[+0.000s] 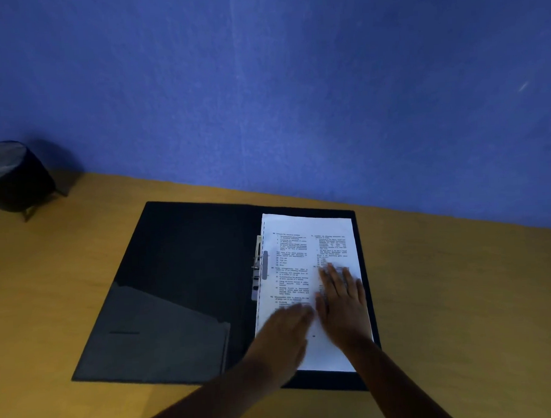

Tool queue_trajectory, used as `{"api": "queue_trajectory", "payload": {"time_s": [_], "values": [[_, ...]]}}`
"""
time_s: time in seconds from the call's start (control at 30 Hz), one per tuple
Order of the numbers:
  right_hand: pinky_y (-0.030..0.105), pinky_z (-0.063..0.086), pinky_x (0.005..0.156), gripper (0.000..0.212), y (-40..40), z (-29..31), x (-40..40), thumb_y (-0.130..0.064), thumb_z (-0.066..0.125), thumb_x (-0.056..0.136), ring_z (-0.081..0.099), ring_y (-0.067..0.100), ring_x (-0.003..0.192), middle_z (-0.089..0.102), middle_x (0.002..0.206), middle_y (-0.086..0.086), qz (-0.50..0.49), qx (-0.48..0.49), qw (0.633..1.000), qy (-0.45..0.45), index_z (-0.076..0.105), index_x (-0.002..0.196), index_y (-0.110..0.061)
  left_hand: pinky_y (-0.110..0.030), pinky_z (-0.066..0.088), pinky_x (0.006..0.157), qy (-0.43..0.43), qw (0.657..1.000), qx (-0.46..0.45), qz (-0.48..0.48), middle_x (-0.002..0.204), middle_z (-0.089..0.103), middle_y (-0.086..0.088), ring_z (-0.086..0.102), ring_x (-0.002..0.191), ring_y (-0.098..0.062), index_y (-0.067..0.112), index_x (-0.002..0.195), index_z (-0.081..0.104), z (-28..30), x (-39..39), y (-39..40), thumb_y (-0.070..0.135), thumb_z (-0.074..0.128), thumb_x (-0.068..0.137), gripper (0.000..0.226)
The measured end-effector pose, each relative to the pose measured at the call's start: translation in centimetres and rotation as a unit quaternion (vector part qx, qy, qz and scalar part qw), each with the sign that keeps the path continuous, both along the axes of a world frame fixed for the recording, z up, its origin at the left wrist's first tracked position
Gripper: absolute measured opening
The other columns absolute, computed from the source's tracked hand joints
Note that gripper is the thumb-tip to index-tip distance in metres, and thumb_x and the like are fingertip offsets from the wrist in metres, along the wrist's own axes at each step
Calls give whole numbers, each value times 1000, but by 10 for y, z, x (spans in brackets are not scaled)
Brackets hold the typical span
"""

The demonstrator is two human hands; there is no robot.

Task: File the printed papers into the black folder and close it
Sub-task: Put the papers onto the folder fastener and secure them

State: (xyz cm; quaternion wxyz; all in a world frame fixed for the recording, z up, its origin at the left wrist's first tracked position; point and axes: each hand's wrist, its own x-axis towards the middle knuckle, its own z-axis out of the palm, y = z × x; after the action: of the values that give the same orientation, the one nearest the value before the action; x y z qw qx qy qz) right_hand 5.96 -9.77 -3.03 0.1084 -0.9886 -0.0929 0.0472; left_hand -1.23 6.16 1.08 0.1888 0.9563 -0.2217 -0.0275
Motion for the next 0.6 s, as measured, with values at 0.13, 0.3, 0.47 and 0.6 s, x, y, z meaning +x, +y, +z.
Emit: {"api": "queue_trajectory", "payload": {"time_s": [0.13, 0.3, 0.47, 0.6], "values": [[39, -6, 118, 55, 1, 1, -1, -36, 27, 100, -14, 18, 142, 8, 161, -2, 17, -2, 1000, 1, 6, 149, -24, -24, 52, 92, -20, 993, 107, -42, 118, 68, 11, 62, 112, -6, 25, 117, 65, -11, -14, -18, 59, 68, 65, 62], [39, -4, 118, 55, 3, 2, -1, -37, 28, 100, -5, 21, 148, 10, 161, -1, 10, -4, 1000, 6, 11, 151, -23, -27, 46, 100, -12, 989, 140, 41, 123, 66, 3, 59, 116, -11, 20, 118, 65, -15, 2, -17, 58, 63, 72, 60], [41, 3, 120, 54, 4, 4, 0, -35, 33, 99, 8, 24, 149, 18, 160, 0, 2, -8, 1000, 10, 18, 150, -23, -32, 2, 110, 87, 986, 123, 67, 135, 57, -2, 52, 125, -16, 13, 128, 55, -11, 3, -14, 44, 31, 85, 59], [46, 17, 119, 51, 13, 17, 11, -34, 41, 97, 23, 23, 145, 33, 154, 1, -26, 4, 1000, 14, 32, 146, -22, -32, 2, 111, 92, 989, 91, 73, 138, 54, -5, 49, 129, -17, 10, 132, 50, -17, 4, -14, 43, 34, 85, 60]]}}
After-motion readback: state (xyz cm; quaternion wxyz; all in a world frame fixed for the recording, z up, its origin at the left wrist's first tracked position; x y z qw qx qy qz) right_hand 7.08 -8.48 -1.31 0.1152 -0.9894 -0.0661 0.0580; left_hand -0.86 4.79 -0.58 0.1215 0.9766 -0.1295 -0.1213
